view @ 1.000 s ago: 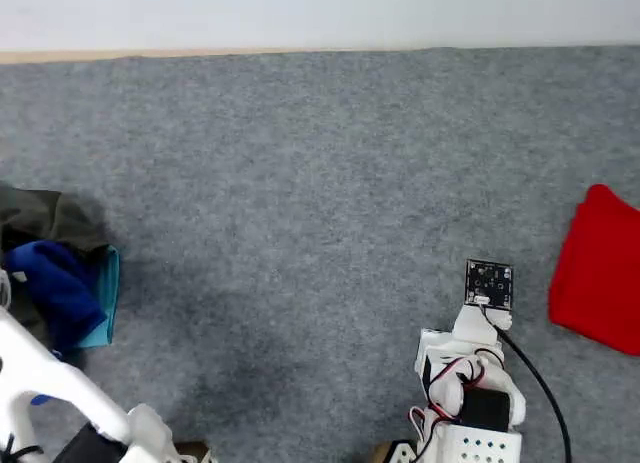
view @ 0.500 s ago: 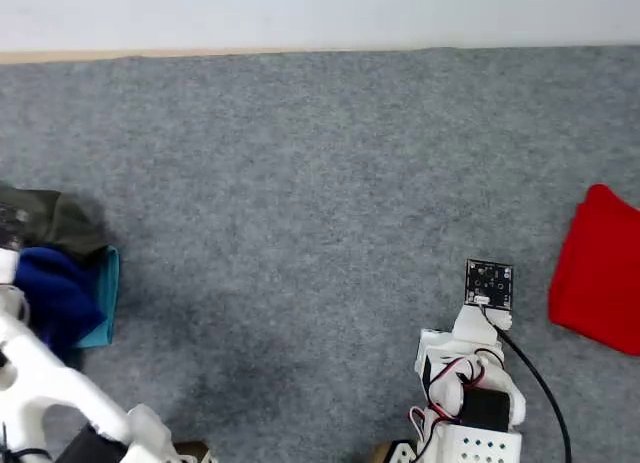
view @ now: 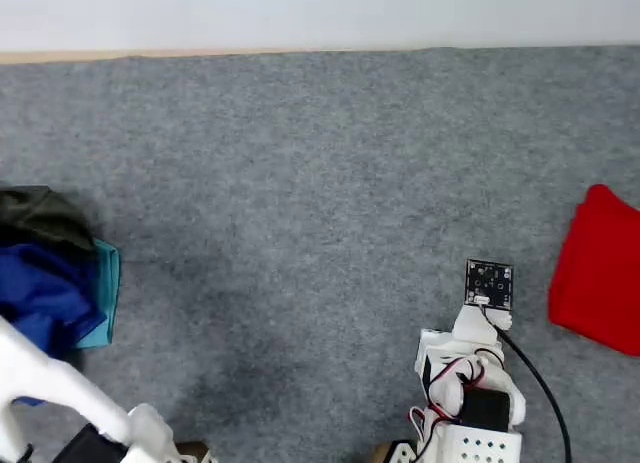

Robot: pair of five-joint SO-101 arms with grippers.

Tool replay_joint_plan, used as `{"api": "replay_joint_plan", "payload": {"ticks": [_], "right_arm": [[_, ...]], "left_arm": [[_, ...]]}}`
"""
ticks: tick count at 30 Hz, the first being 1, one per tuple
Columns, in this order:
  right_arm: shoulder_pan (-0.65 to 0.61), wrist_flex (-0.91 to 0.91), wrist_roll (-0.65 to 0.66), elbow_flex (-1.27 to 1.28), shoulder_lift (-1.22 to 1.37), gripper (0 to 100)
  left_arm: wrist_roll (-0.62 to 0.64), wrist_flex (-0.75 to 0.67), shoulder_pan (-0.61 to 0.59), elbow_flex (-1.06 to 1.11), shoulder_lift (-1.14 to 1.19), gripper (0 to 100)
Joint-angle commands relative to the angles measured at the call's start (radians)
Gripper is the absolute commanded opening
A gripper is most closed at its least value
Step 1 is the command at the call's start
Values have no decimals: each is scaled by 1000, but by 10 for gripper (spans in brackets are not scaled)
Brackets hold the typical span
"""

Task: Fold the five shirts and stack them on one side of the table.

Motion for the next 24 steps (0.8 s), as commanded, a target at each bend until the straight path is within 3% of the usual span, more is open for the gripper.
{"api": "replay_joint_plan", "payload": {"ticks": [1, 7, 14, 24], "right_arm": [[-1, 4, 12, 15, -12, 9], [-1, 4, 12, 15, -12, 9], [-1, 4, 12, 15, -12, 9], [-1, 4, 12, 15, -12, 9]], "left_arm": [[121, 109, 129, -344, -37, 3], [267, 164, 514, -642, -28, 4], [327, 68, 985, -608, -26, 4], [325, -161, 1275, -346, -25, 4]]}}
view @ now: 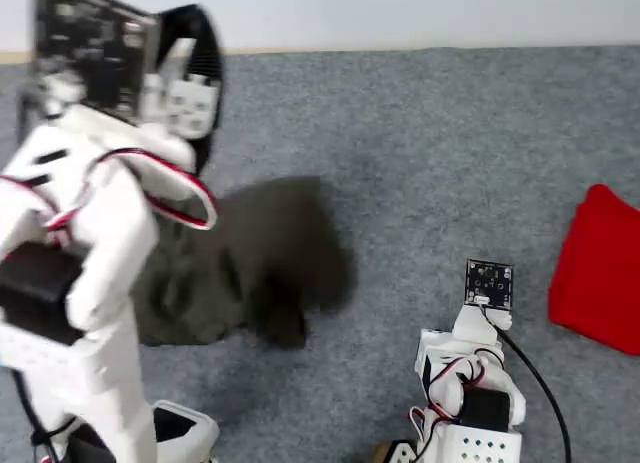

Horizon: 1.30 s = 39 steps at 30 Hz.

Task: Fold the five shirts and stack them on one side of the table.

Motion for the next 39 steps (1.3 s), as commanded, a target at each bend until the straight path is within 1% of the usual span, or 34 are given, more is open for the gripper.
{"api": "replay_joint_plan", "payload": {"ticks": [1, 4, 7, 11, 13, 16, 22, 25, 27, 31, 33, 36, 39], "right_arm": [[-1, 4, 12, 15, -12, 9], [-1, 4, 12, 15, -12, 9], [-1, 4, 12, 15, -12, 9], [-1, 4, 12, 15, -12, 9], [-1, 4, 12, 15, -12, 9], [-1, 4, 12, 15, -12, 9], [-1, 4, 12, 15, -12, 9], [-1, 4, 12, 15, -12, 9], [-1, 4, 12, 15, -12, 9], [-1, 4, 12, 15, -12, 9], [-1, 4, 12, 15, -12, 9], [-1, 4, 12, 15, -12, 9], [-1, 4, 12, 15, -12, 9]], "left_arm": [[5, -110, 91, 64, -17, 4], [3, -167, 121, 137, -17, 4], [3, -172, 115, 191, -20, 4], [3, -115, 29, 208, -28, 4], [3, -52, -18, 206, -29, 4], [2, 100, -103, 176, -29, 4], [-104, 359, -315, 87, -29, 4], [-110, 456, -410, 38, -29, 5], [-110, 496, -463, 25, -29, 5], [-109, 497, -585, 65, -29, 5], [-109, 497, -624, 107, -29, 5], [-112, 499, -667, 185, -29, 5], [-160, 499, -684, 280, -29, 5]]}}
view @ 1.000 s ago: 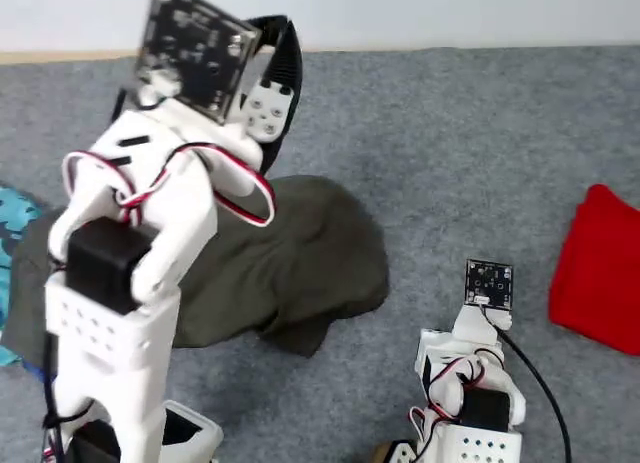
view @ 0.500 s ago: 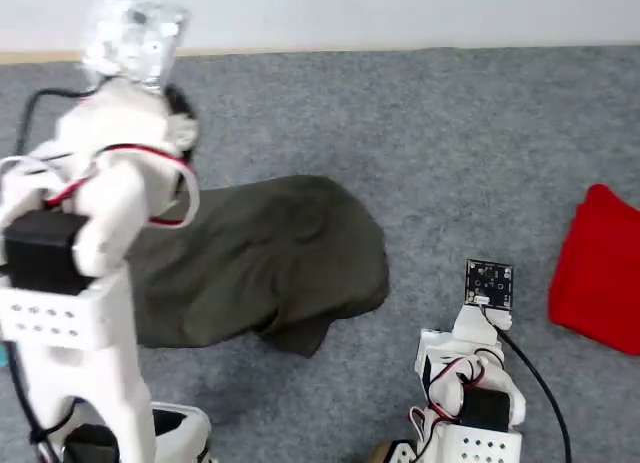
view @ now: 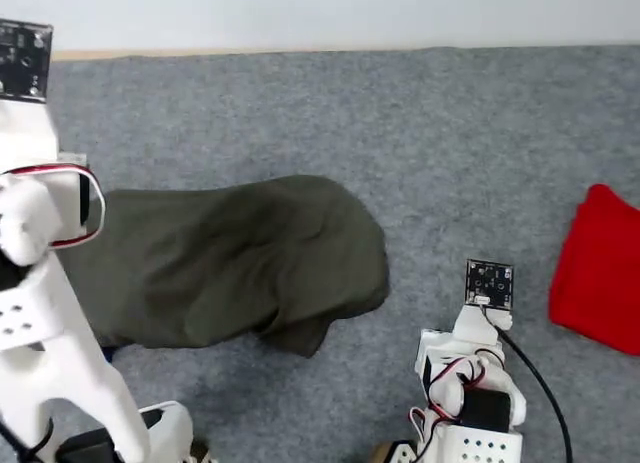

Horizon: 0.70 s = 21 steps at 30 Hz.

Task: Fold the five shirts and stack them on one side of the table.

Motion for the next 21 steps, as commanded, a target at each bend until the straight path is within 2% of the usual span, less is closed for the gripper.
{"api": "replay_joint_plan", "payload": {"ticks": [1, 10, 16, 21], "right_arm": [[-1, 4, 12, 15, -12, 9], [-41, 4, 11, 15, -12, 9], [-159, 4, 11, 15, -12, 9], [-200, 4, 12, 15, -12, 9]], "left_arm": [[-51, 23, -21, 94, -23, 5], [-245, 18, -71, 473, -15, 11], [-242, -49, -166, 656, -14, 118], [-244, -189, -227, 771, -12, 138]]}}
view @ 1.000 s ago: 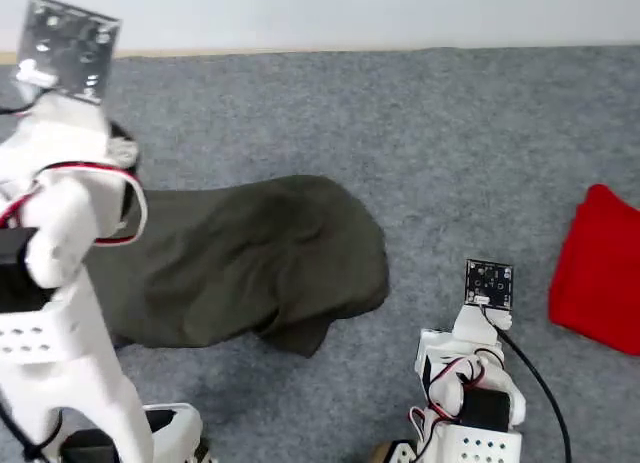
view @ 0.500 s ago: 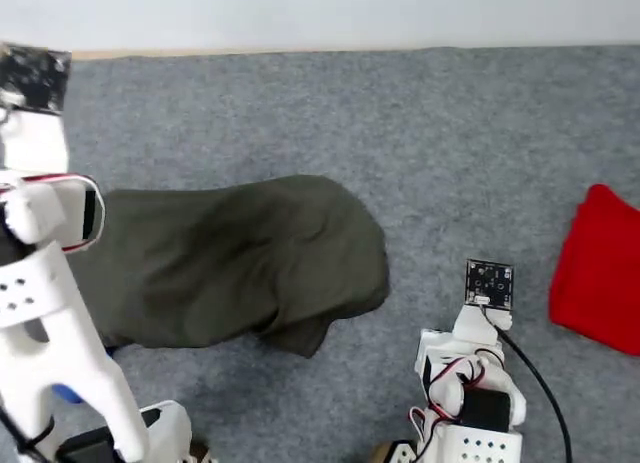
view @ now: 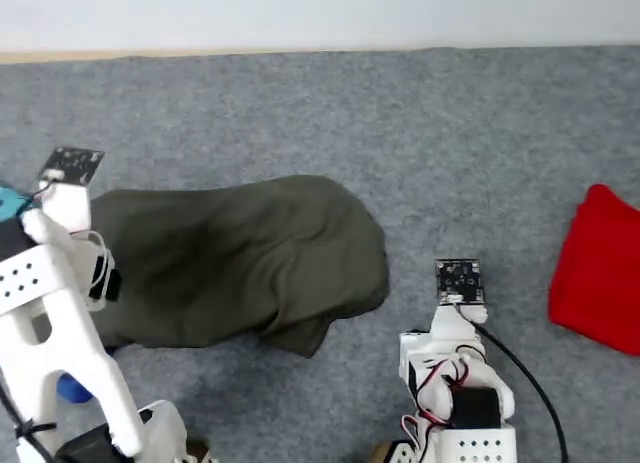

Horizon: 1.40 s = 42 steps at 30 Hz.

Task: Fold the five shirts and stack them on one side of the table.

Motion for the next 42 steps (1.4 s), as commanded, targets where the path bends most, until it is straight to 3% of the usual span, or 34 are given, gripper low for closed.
{"api": "replay_joint_plan", "payload": {"ticks": [1, 5, 9, 12, 17, 22, 26, 31, 42], "right_arm": [[-18, 4, 12, 15, -12, 9], [-16, -68, 12, 14, -12, 9], [7, -202, 14, 12, -12, 9], [22, -328, 17, -3, -12, 9], [-28, -374, 101, -54, -12, 9], [-99, -309, 104, -61, -10, 9], [-186, -225, 104, -137, -10, 9], [-291, -44, 104, -292, 41, 9], [-280, 12, 106, -695, 714, 9]], "left_arm": [[-9, -121, -29, 73, -12, 138], [-8, -293, -28, 226, -12, 131], [-11, -411, -25, 302, -21, 0], [-11, -365, -6, 239, -40, 3], [-6, -212, 74, 30, -152, 3], [8, -173, 155, -101, -262, 4], [110, -204, 143, -94, -278, 5], [140, -201, 89, -38, -287, 5], [143, -201, -23, 59, -287, 5]]}}
